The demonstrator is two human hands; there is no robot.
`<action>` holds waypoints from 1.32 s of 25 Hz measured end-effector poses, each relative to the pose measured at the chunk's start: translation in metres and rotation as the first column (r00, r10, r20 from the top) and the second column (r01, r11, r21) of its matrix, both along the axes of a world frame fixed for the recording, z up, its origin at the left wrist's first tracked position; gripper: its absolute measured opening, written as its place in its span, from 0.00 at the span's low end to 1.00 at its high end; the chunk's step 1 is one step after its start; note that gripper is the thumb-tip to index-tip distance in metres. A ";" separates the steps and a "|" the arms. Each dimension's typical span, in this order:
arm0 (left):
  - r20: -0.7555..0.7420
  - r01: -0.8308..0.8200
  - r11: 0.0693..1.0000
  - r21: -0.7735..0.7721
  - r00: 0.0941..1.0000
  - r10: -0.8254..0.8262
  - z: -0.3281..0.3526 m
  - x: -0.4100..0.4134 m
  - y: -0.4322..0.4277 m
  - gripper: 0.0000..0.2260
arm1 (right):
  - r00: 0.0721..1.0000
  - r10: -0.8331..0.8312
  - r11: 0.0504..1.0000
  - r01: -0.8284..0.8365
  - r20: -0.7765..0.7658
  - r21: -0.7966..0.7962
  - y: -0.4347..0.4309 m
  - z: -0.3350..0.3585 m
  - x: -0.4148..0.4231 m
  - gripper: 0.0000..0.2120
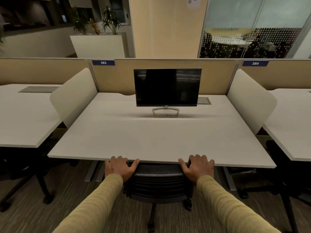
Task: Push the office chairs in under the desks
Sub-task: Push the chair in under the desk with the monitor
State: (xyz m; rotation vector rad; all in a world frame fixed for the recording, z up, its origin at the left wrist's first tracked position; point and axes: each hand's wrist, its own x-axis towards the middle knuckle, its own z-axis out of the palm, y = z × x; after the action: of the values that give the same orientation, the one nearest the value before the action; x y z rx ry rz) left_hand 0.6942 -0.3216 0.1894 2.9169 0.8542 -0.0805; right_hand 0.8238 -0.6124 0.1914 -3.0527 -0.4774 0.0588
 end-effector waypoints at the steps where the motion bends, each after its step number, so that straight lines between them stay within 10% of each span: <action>1: -0.005 0.006 1.000 -0.004 1.000 -0.006 -0.001 0.006 0.002 0.37 | 1.000 -0.004 1.000 0.004 -0.005 0.002 0.001 0.000 0.004 0.37; 23: -0.023 0.076 0.997 0.013 0.997 -0.075 -0.011 0.043 0.020 0.33 | 0.999 -0.043 0.998 0.044 -0.027 0.037 0.009 -0.011 0.008 0.27; 33: -0.010 0.210 0.978 -0.009 0.978 -0.210 0.000 0.072 -0.101 0.32 | 0.995 0.058 0.987 -0.046 -0.078 0.153 -0.076 -0.001 -0.008 0.34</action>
State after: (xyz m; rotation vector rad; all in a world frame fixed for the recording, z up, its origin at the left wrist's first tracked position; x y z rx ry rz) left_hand 0.7665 -0.4223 0.1898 2.9917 0.5417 -0.1153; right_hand 0.8161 -0.6884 0.1902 -2.8771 -0.5298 0.1436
